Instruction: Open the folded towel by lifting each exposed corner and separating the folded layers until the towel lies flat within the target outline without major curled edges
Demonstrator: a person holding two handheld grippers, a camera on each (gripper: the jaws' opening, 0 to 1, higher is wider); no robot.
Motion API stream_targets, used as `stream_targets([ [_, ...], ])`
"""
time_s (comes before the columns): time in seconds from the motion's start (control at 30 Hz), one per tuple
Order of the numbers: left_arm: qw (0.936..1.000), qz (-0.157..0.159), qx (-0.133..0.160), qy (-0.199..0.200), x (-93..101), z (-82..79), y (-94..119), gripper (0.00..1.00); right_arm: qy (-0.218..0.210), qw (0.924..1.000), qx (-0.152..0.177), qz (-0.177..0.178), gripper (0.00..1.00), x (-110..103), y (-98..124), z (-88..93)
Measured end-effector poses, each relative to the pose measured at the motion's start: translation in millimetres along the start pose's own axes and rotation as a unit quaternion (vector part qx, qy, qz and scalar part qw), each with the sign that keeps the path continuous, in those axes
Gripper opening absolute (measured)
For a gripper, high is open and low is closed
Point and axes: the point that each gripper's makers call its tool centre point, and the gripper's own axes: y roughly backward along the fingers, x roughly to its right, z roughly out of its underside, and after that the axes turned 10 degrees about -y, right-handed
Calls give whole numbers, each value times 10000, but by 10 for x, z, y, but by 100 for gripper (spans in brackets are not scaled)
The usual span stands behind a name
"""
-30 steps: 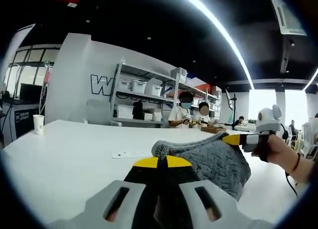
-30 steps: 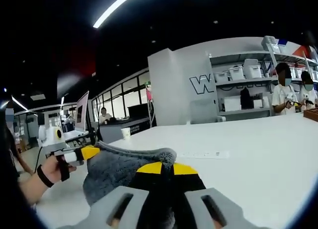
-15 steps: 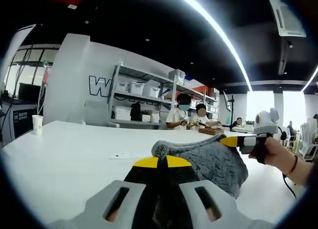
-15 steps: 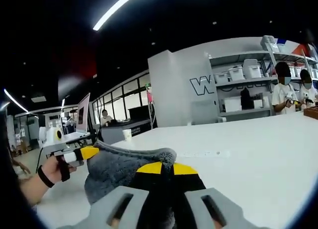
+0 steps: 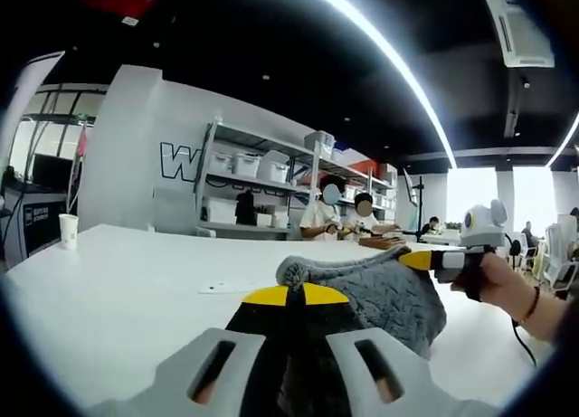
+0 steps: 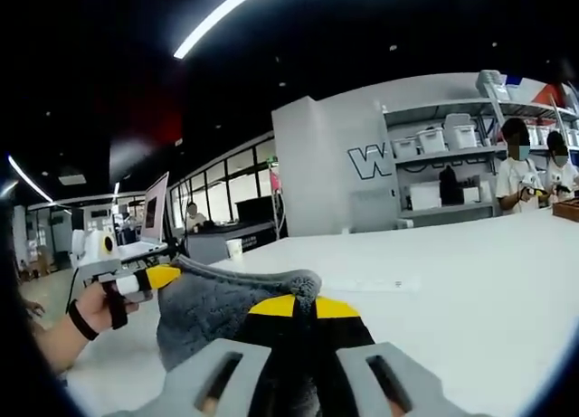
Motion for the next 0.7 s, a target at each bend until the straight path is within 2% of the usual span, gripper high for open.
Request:
stream_targets([
  [0.37,9999,75,137,-22,-102,-83,-31,1,-23,9999,110,-94,0,-68,81,-48],
  [0.7,9996,100,266,-75,-93,-146,19,1,-15,9997,169,-177,0,-122,136,-83],
])
